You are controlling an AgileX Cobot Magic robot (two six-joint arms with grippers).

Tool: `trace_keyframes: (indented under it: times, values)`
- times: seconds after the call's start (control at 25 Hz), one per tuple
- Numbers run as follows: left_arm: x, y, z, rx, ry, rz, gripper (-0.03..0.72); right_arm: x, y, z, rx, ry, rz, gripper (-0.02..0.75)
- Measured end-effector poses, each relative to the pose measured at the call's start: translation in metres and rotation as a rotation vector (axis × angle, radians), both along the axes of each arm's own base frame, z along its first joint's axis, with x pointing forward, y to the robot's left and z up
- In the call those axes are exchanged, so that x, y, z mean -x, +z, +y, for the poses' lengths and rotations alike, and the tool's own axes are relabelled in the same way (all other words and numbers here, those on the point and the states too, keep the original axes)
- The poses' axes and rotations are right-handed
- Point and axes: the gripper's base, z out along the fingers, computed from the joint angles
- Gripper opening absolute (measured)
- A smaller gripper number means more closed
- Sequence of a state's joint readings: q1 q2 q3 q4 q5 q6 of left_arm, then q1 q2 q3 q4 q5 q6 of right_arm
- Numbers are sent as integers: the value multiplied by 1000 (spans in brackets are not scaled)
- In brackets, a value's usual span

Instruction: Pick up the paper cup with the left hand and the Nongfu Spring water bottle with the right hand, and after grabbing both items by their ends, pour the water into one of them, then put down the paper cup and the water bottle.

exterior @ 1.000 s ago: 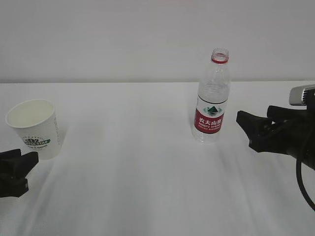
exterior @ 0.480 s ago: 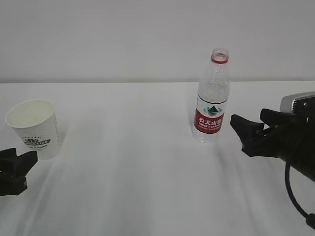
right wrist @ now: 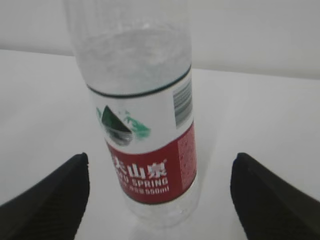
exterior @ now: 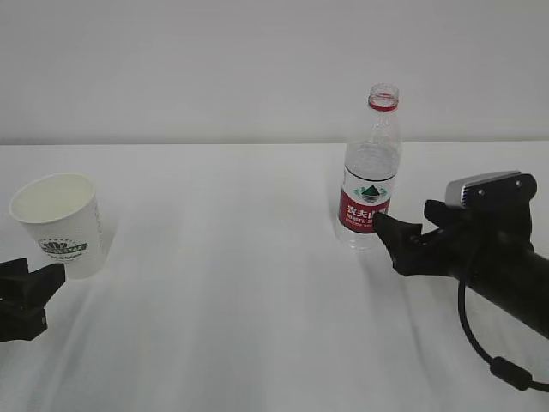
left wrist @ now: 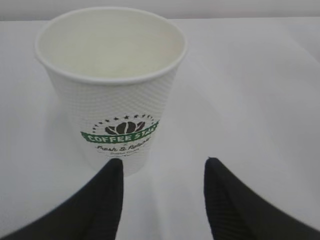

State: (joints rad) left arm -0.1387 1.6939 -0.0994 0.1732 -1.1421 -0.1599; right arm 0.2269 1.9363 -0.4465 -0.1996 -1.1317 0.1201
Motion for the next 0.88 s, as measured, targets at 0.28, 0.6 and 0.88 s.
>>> trace_keyframes:
  times: [0.28,0.6,0.88]
  values:
    - [0,0,1,1,12,0,388,-10,3,3,-7,11,-33,642]
    - [0,0,1,1,13,0,388,-10,3,4,-6,18,-35,598]
    - [0,0,1,1,13,-2,388,-21,-8,10,4,63,-29,596]
